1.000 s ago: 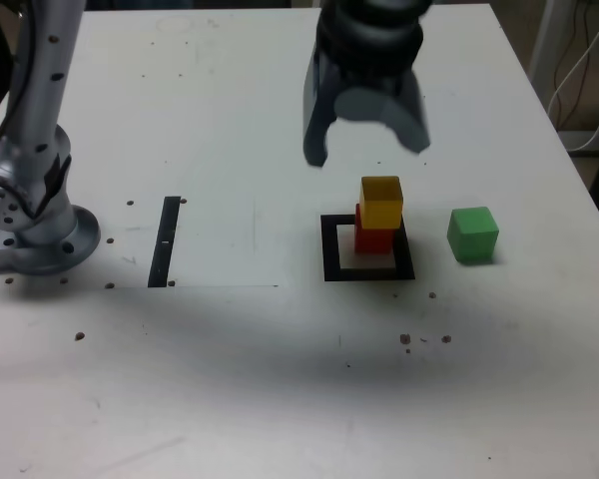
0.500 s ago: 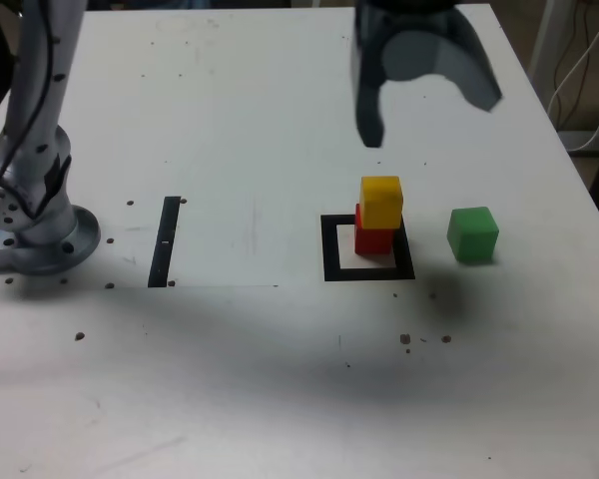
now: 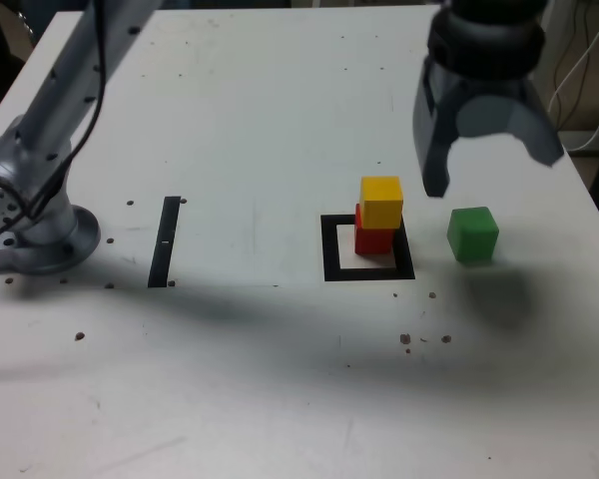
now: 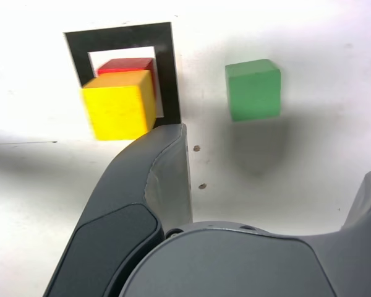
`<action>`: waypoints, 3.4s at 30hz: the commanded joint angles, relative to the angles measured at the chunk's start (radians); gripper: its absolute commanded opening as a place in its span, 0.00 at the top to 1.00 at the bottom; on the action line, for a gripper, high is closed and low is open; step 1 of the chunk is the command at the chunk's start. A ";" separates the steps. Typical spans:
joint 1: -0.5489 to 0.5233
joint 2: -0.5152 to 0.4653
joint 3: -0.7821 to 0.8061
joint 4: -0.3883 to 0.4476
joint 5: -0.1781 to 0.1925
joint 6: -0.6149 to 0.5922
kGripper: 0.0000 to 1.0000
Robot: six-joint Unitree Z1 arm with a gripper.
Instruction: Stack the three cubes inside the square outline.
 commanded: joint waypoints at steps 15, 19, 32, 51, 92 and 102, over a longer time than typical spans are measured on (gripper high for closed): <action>0.046 0.098 0.035 -0.027 -0.010 0.019 0.05; 0.052 0.119 0.035 -0.047 -0.023 0.020 0.05; 0.081 0.170 0.048 -0.081 -0.019 0.018 0.09; 0.085 0.184 0.051 -0.147 -0.045 -0.009 0.21; 0.075 0.021 -0.104 -0.004 0.005 0.069 0.89; 0.075 -0.193 0.101 0.011 0.040 0.072 0.89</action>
